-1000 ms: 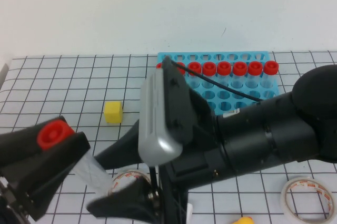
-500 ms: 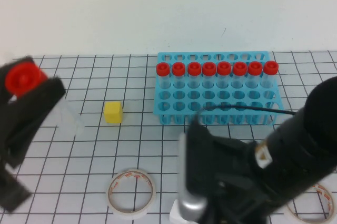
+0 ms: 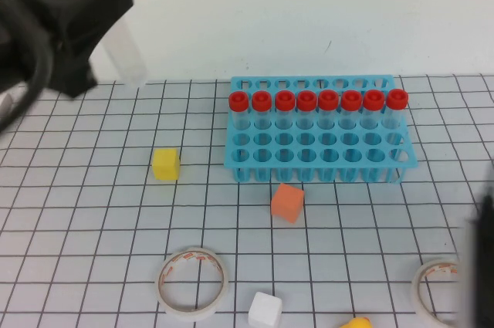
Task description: Place the test tubes
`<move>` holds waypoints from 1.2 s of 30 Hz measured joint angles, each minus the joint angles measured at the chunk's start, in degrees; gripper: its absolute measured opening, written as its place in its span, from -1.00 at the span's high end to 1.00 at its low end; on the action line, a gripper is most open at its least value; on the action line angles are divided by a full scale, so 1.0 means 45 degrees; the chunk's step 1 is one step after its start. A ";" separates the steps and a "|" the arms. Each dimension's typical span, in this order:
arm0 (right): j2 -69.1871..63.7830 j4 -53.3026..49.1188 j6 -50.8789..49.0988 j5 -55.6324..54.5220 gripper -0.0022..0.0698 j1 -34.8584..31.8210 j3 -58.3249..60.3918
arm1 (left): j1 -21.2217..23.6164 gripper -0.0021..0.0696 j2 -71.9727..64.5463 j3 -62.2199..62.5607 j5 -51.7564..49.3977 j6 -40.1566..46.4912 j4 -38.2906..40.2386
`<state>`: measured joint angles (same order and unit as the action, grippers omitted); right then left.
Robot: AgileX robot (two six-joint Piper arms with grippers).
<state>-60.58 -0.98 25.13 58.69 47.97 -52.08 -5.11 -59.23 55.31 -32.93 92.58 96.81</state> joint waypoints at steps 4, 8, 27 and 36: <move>0.2436 -0.0090 -0.0655 -0.0623 0.93 0.0000 0.1773 | 0.0000 0.23 -0.1404 0.0980 -0.0587 -0.0272 0.0000; 0.4758 -0.0090 -0.1284 -0.1419 0.93 0.0000 0.3162 | 0.0000 0.23 -0.2294 0.1462 -0.1132 -0.0320 0.0000; 0.7530 0.0311 -0.1499 -0.1958 0.94 0.0000 0.4072 | 0.0000 0.23 -0.3144 0.1923 0.1996 0.2443 0.0106; 0.7530 0.0311 -0.1499 -0.1901 0.94 0.0000 0.4178 | -0.0886 0.23 -0.3785 0.1955 0.2470 0.3032 0.0134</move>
<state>-26.69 0.42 18.39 50.13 47.97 -33.28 -9.09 -76.27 64.11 -21.82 106.23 97.42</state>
